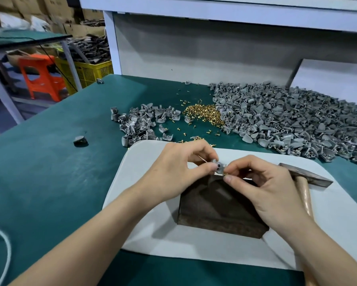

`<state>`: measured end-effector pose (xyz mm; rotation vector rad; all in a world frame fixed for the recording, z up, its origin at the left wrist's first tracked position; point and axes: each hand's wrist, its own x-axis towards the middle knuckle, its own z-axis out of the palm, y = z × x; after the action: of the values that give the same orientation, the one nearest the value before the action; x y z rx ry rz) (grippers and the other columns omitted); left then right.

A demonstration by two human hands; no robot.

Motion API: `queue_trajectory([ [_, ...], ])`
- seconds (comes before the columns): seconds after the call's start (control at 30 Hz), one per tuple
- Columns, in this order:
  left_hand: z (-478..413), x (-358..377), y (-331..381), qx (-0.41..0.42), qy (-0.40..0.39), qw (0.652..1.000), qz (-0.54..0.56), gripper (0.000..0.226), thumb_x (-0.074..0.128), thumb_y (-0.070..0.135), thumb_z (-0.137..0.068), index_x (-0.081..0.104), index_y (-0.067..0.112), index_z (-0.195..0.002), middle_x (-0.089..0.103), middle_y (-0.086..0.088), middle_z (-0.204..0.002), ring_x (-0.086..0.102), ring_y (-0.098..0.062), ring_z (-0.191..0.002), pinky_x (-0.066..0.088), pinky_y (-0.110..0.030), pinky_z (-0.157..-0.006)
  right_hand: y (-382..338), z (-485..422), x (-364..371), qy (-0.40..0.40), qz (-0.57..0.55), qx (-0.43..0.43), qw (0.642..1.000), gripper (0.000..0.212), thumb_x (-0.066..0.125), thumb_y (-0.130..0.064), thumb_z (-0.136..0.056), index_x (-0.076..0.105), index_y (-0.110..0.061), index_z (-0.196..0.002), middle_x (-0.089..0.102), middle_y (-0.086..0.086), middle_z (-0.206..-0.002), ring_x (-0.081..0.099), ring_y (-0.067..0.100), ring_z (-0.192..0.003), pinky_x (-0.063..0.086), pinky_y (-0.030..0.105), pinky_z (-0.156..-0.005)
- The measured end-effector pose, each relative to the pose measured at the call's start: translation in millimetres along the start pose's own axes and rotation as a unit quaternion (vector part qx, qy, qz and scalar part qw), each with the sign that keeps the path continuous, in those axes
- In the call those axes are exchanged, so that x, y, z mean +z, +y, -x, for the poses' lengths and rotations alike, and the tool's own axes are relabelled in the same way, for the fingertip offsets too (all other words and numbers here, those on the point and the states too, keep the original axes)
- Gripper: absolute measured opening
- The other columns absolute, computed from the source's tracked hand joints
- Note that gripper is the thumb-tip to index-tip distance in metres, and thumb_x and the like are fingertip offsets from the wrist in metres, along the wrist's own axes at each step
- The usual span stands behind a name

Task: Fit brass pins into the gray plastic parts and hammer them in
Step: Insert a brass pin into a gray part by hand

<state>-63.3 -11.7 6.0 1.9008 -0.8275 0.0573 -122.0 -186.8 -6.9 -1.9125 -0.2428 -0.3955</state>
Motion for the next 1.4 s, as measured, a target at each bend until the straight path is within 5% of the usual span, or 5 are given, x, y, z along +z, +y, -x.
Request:
queue_trajectory([
  [0.33, 2, 5, 6, -0.048, -0.027, 0.981, 0.184, 0.018, 0.064, -0.007, -0.084, 0.067, 0.007, -0.095, 0.069, 0.001, -0.083, 0.068, -0.008, -0.076, 0.051, -0.016, -0.077, -8, 0, 2, 0.053, -0.099, 0.034, 0.993, 0.012, 0.073, -0.017, -0.064, 0.071, -0.018, -0.076, 0.066, -0.002, -0.069, 0.059, 0.011, -0.068, 0.047, 0.013, -0.067],
  [0.53, 3, 8, 9, -0.027, -0.004, 0.981, 0.193, 0.021, 0.064, -0.002, -0.086, 0.069, 0.016, -0.094, 0.065, -0.016, -0.093, 0.062, -0.010, -0.077, 0.051, -0.027, -0.081, -8, 1, 2, 0.039, -0.077, 0.021, 0.996, 0.020, 0.073, -0.001, -0.072, 0.068, -0.020, -0.071, 0.064, -0.006, -0.067, 0.058, 0.009, -0.067, 0.047, 0.014, -0.068],
  [0.67, 4, 9, 10, -0.040, -0.006, 0.982, 0.185, 0.025, 0.066, 0.000, -0.085, 0.068, 0.018, -0.103, 0.062, -0.002, -0.085, 0.062, -0.010, -0.079, 0.050, -0.034, -0.088, -11, 1, 2, 0.049, -0.106, 0.026, 0.993, 0.009, 0.072, -0.011, -0.067, 0.068, -0.017, -0.072, 0.065, -0.005, -0.067, 0.058, 0.007, -0.067, 0.047, 0.012, -0.067],
  [0.9, 6, 9, 8, -0.079, -0.014, 0.968, 0.236, 0.020, 0.069, 0.003, -0.083, 0.068, 0.015, -0.099, 0.072, 0.000, -0.086, 0.069, -0.011, -0.082, 0.053, -0.020, -0.082, -10, 1, -1, 0.068, -0.123, 0.055, 0.989, 0.011, 0.072, -0.019, -0.064, 0.073, -0.015, -0.074, 0.070, 0.000, -0.069, 0.062, 0.009, -0.065, 0.049, 0.014, -0.066],
  [1.4, 5, 12, 10, -0.068, -0.013, 0.958, 0.280, 0.020, 0.070, 0.002, -0.076, 0.064, 0.004, -0.094, 0.073, -0.009, -0.085, 0.071, -0.019, -0.081, 0.053, -0.019, -0.080, -10, 0, -2, 0.065, -0.156, 0.064, 0.984, 0.017, 0.072, -0.028, -0.061, 0.076, -0.021, -0.076, 0.069, 0.002, -0.071, 0.057, 0.011, -0.062, 0.049, 0.017, -0.063],
])
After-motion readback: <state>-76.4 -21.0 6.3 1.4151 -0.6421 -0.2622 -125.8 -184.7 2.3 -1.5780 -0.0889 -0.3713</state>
